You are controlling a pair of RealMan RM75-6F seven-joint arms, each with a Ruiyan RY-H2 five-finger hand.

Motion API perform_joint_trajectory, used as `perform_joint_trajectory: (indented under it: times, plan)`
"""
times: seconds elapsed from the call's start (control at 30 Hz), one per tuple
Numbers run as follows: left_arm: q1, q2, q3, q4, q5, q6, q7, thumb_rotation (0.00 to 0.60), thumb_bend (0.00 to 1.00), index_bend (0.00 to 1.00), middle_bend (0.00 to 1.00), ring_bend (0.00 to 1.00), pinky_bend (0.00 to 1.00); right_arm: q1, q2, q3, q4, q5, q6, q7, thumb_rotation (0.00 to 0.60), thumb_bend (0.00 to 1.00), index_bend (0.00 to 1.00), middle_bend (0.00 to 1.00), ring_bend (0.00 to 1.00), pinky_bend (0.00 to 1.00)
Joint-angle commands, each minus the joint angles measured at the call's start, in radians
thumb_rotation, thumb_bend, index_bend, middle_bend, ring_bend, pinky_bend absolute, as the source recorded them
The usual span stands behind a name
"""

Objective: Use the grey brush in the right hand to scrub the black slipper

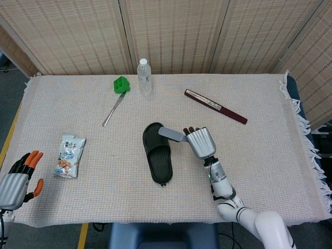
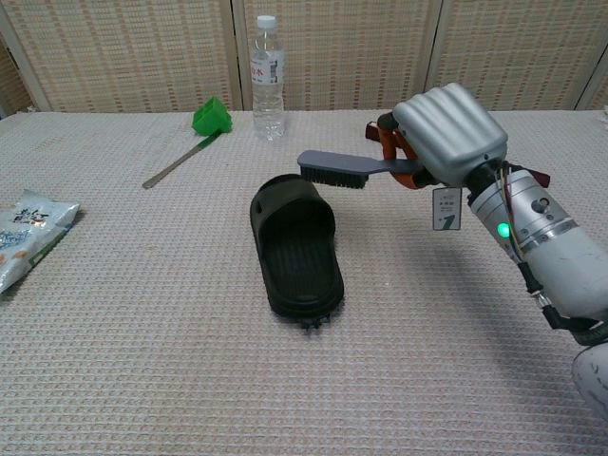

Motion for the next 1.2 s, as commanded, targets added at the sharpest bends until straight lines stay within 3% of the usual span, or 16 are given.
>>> perform_joint_trajectory:
  times: [0.03,0.47,0.83,1.03,1.2]
  plan:
    - [-0.001,0.001,-0.002,0.001,-0.004,-0.003,-0.002,0.6,0.5,0.0,0.0,0.0,0.14,0.035,-0.045,0.011,0.056,-0.003,-0.021,0.033,0.6,0.35,0.98,0.8,0.86,1.0]
    - [-0.007,0.0,-0.001,0.002,-0.011,-0.019,0.0,0.6,0.5,0.0,0.0,0.0,0.15,0.121,-0.158,0.037,0.221,0.021,-0.097,0.102,0.6,0.35,0.99,0.8,0.86,1.0]
    - [-0.003,0.002,0.004,-0.004,0.001,-0.008,0.007,0.6,0.5,0.0,0.0,0.0,0.15,-0.006,-0.093,-0.043,0.192,-0.026,0.012,0.131,0.6,0.35,0.99,0.8,0.87,1.0]
    - [-0.003,0.001,0.003,-0.004,-0.001,-0.01,0.008,0.6,0.5,0.0,0.0,0.0,0.15,0.021,-0.098,-0.011,0.168,0.003,-0.034,0.129,0.6,0.35,0.99,0.8,0.87,1.0]
    - [-0.008,0.0,0.0,0.001,-0.013,-0.024,0.002,0.6,0.5,0.0,0.0,0.0,0.15,0.104,-0.14,0.032,0.181,0.028,-0.088,0.106,0.6,0.35,0.99,0.8,0.87,1.0]
